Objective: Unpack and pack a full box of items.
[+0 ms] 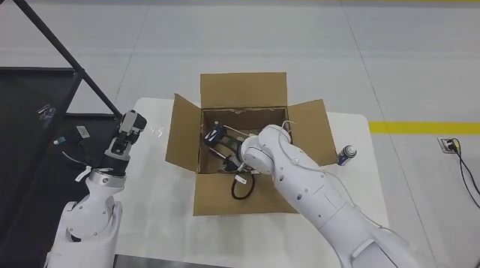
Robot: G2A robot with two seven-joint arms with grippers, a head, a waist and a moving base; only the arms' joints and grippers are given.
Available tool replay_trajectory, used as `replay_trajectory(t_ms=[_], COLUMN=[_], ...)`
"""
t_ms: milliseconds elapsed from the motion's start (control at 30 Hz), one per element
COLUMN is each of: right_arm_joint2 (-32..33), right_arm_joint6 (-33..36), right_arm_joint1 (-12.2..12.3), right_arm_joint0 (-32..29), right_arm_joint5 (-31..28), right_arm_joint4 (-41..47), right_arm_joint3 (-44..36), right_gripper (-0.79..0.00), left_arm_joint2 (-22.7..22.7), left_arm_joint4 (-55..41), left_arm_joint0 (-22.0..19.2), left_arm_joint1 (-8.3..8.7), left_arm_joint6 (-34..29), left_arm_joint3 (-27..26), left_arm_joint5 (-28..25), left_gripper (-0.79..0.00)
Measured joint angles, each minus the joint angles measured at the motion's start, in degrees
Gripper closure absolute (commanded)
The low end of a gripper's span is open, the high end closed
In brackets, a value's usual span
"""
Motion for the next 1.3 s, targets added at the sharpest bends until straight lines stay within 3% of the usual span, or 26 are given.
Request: replay_trajectory(t_ms=[233,500,933,1300], right_arm_joint2=[4.8,5.7,1.1,-4.0], right_arm_joint6=[-0.2,3.1,-2.5,-6.2], right_arm_joint1=[2.3,3.3,-0.3,-4.4], right_arm_joint0=[-3.9,-5.7,-0.4,4.2], right_arm_joint5=[8.4,1.4,1.5,-3.3], right_arm_joint4=[-6.6,-8.2,-5.2,-2.2], right_arm_joint3=[-7.9,-13.1,-2.7,6.5], right_gripper=[-0.785,-0.785,-0.785,-0.785], left_arm_joint2=[0.3,-1.2,-6.6,-7.3], left_arm_joint4=[-0.1,-1.5,-1.5,-1.6], left_arm_joint0=[-0.3,0.1,4.2,5.9], left_arm_joint1=[0.21,0.63,2.44,3.02], left_arm_joint6=[-0.1,-0.3,-9.5,-8.5], left_arm_joint3=[0.0,0.5,3.3,2.9], left_arm_joint5=[-0.2,-1.4,-8.0,-8.4], left_gripper=[-0.785,-0.785,-0.785,-0.785])
